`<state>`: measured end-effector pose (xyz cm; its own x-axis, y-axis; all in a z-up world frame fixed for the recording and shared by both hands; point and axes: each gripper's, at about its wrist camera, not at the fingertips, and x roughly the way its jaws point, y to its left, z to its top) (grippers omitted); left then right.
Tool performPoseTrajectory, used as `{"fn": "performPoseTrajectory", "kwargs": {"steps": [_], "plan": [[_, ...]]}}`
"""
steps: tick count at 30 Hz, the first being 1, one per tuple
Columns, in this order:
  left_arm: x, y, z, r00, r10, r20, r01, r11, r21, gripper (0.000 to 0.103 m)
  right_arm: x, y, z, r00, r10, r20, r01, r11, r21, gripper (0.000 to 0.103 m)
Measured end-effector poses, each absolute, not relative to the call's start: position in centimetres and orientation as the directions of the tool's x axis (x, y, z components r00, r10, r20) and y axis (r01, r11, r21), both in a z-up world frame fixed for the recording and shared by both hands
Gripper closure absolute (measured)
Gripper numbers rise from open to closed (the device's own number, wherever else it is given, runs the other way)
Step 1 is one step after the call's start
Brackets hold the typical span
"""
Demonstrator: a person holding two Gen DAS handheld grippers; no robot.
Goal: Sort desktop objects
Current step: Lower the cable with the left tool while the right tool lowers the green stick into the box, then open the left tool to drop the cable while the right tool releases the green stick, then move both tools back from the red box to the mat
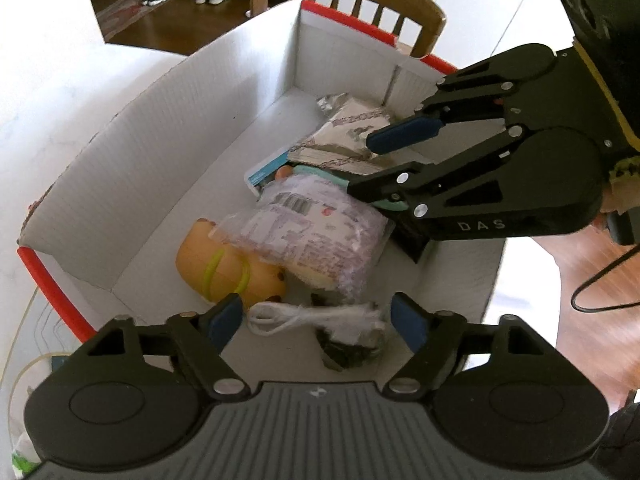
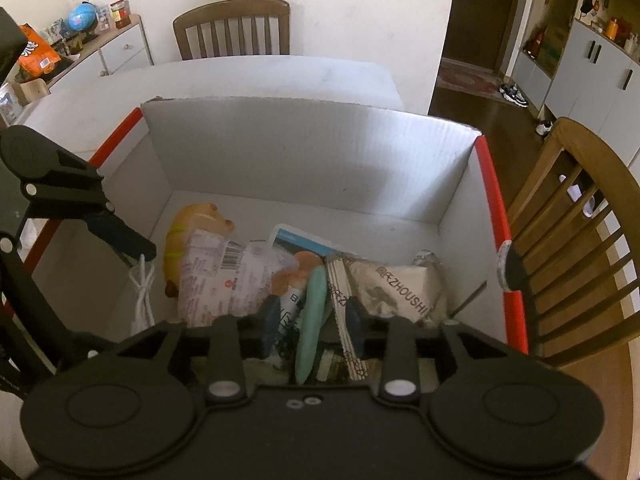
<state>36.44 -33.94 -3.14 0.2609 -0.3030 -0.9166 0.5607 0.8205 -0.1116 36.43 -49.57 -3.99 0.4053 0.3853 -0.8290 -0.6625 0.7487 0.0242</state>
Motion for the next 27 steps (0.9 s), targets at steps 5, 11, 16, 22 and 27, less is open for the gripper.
{"fn": "performPoseTrajectory", "kwargs": {"steps": [5,11,16,22,27], "plan": [[35.8,-33.7,-2.2,0.292,-0.311,-0.905,0.559,0.823,-0.103,0.015,36.1,-50.5,-2.8,0.408,0.410,-0.815,-0.663,0.747,0.044,0.050],[34.7,-32.7,-0.5,0.354,-0.335,-0.873,0.537,0.837,-0.103,0.013,35.6,-51.3,-0.9,0.408,0.455,-0.791,-0.678,0.732,0.071,0.043],[33.6,-32.1,1.1,0.409,-0.357,-0.840,0.509,0.853,-0.114,0.013,35.0,-51.6,0.3,0.408,0.488,-0.772,-0.692,0.717,0.088,0.039],[31.7,-31.6,2.7,0.461,-0.371,-0.806,0.481,0.868,-0.124,0.013,34.0,-51.3,1.6,0.397,0.525,-0.753,-0.716,0.690,0.104,0.037],[29.7,-30.4,3.7,0.505,-0.397,-0.766,0.441,0.882,-0.167,0.013,33.0,-50.8,2.8,0.394,0.554,-0.733,-0.731,0.672,0.115,0.034]]}}
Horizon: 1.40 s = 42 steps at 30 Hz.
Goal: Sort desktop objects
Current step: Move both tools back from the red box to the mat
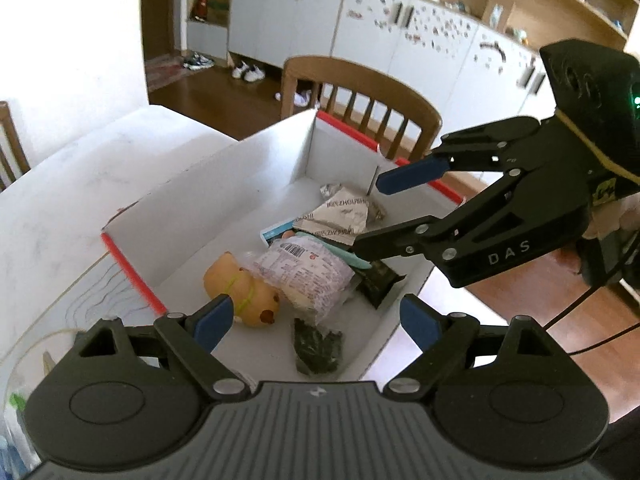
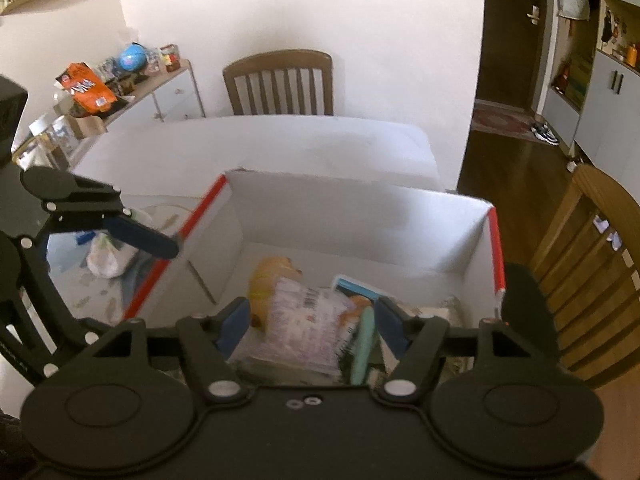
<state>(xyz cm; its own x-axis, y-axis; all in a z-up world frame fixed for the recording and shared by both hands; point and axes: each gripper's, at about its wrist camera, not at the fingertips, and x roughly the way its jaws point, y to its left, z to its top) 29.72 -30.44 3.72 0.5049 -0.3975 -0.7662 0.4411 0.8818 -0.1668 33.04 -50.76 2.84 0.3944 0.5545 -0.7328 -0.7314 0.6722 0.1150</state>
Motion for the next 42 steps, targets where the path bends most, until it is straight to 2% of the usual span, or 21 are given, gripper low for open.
{"fn": "performPoseTrajectory", "kwargs": {"steps": [11,16,23,26,31,36,40,42], "plan": [[25.3,-25.9,4.9,0.623,-0.345,-0.702,0.288,0.936,-0.204,0.012,30.4,-47.7,4.6,0.369,0.599,-0.711,-0.770,0.625,0.127,0.027],[24.1,-23.8,5.2,0.653,-0.274,-0.706,0.226,0.960,-0.163,0.011,28.9,-46.1,5.4,0.368,0.610,-0.702,-0.775,0.619,0.131,0.025],[21.1,-20.1,5.3,0.679,-0.239,-0.694,0.202,0.970,-0.137,0.010,26.6,-42.9,5.9,0.363,0.621,-0.695,-0.776,0.614,0.144,0.023],[19.8,-17.7,5.3,0.691,-0.228,-0.686,0.183,0.973,-0.140,0.003,25.3,-41.0,6.0,0.357,0.624,-0.695,-0.783,0.606,0.143,0.021],[18.1,-13.9,5.2,0.711,-0.206,-0.672,0.145,0.978,-0.148,0.001,23.7,-37.6,5.8,0.343,0.628,-0.699,-0.792,0.593,0.144,0.020],[16.7,-10.3,4.4,0.720,-0.196,-0.666,0.115,0.980,-0.163,0.000,22.2,-34.3,5.3,0.340,0.628,-0.700,-0.793,0.591,0.145,0.014],[16.2,-8.0,3.6,0.720,-0.182,-0.670,0.096,0.982,-0.164,0.000,21.5,-32.1,4.6,0.359,0.616,-0.702,-0.775,0.615,0.143,0.005],[16.0,-6.7,3.1,0.721,-0.170,-0.672,0.081,0.984,-0.162,0.000,21.2,-31.0,4.0,0.366,0.607,-0.706,-0.765,0.627,0.143,0.004]]}}
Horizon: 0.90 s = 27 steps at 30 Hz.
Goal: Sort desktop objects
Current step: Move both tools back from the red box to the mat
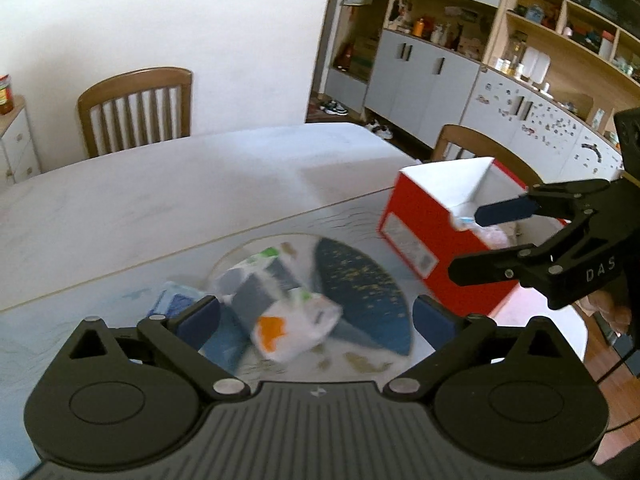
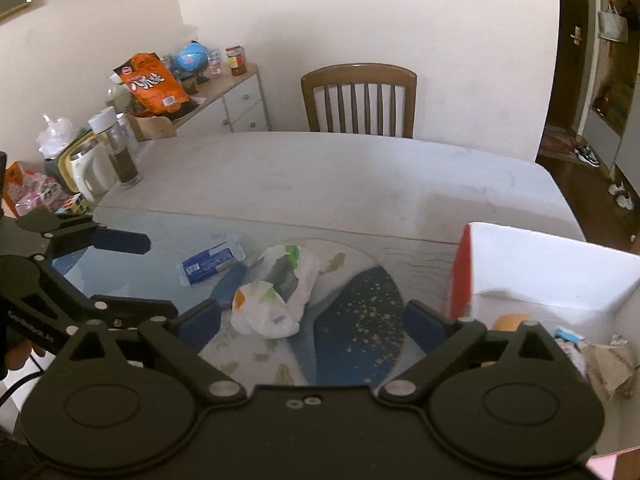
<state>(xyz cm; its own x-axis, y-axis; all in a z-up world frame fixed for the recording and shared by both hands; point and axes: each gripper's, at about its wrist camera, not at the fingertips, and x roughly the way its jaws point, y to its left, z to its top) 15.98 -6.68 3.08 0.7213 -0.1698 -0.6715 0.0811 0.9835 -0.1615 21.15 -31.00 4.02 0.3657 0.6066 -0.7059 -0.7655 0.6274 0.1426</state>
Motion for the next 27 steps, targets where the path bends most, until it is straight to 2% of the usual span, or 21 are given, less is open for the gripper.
{"fn": "performPoseTrajectory", "kwargs": {"steps": [11,27], "plan": [[17.0,-0.6,-1.5,0.684,-0.092,-0.724,0.035,0.995,-0.093,0.000,20.9,-25.3,0.9,0.367,0.565,-0.739,-0.738,0.660,0.138,0.003],[20.6,3.0,-6.5,0.655,-0.073,-0.752,0.037,0.997,-0.065,0.000,23.1,-19.4,-3.6,0.354,0.495,-0.793,-0.700,0.703,0.126,0.002]]}}
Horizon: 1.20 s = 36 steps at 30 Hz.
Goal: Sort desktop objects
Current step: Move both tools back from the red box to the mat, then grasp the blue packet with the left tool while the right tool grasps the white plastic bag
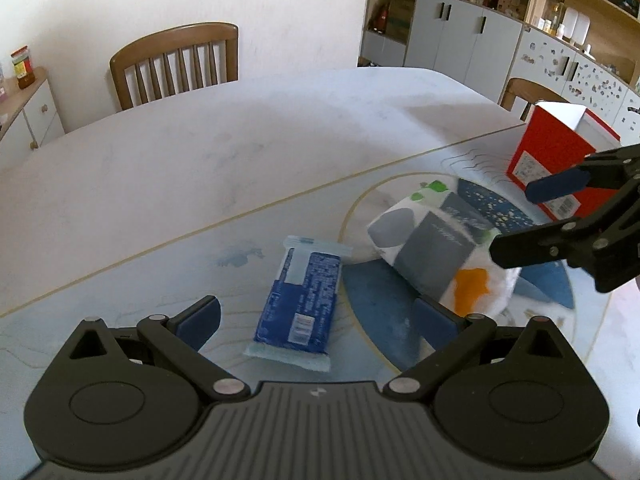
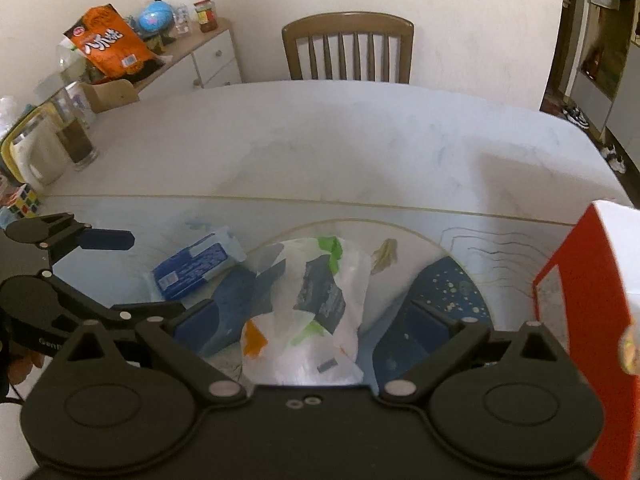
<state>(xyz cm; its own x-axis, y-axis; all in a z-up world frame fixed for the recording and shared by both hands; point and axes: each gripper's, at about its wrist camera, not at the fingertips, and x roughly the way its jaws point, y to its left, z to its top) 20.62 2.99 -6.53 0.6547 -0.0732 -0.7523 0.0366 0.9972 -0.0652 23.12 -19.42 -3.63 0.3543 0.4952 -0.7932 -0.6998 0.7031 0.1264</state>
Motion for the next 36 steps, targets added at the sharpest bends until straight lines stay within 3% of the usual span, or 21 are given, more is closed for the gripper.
{"fn": "performPoseTrajectory", "kwargs": {"steps": [21,33,36], "plan": [[21.8,3.6,-9.5,0.657,-0.077,-0.750,0.032,0.997,-0.074,0.001,25.1,-16.1,-8.5,0.319,0.403,-0.858,-0.670,0.736,0.097,0.002],[21.7,2.9,-9.7,0.670,-0.034,-0.742,0.032,0.999,-0.017,0.010,25.3,-15.7,-9.2,0.343,0.375,-0.861,-0.677,0.734,0.050,0.015],[21.7,2.7,-9.6,0.673,-0.022,-0.740,0.035,0.999,0.002,0.017,25.3,-15.8,-9.2,0.347,0.375,-0.860,-0.677,0.734,0.047,0.018]]}}
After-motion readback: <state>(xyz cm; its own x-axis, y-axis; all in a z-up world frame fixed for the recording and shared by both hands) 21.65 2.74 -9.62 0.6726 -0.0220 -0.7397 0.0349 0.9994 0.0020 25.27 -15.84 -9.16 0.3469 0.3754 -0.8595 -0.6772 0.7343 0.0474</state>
